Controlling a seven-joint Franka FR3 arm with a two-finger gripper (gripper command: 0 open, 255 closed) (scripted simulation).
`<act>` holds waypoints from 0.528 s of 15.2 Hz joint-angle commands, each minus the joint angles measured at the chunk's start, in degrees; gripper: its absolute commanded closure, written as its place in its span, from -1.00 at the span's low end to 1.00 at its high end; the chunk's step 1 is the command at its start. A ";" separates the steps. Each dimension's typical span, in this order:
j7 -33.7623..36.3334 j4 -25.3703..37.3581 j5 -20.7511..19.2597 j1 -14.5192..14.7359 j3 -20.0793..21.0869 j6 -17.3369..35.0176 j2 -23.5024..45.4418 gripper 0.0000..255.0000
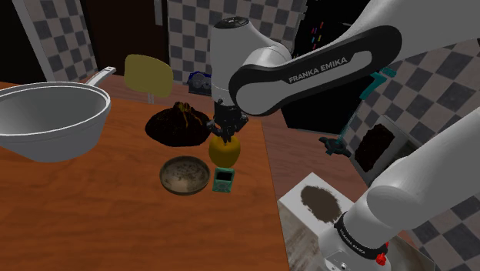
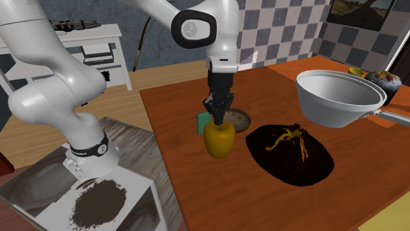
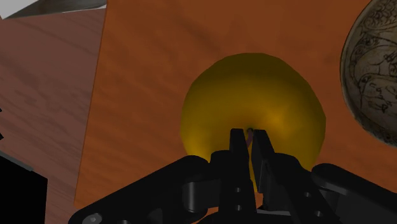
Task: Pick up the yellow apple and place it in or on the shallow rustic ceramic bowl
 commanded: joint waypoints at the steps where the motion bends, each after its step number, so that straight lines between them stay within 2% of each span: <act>1: 0.00 -0.01 0.00 0.00 0.00 0.00 0.01 1.00; 8: -1.99 2.67 1.64 0.34 -0.74 -4.54 -2.35 1.00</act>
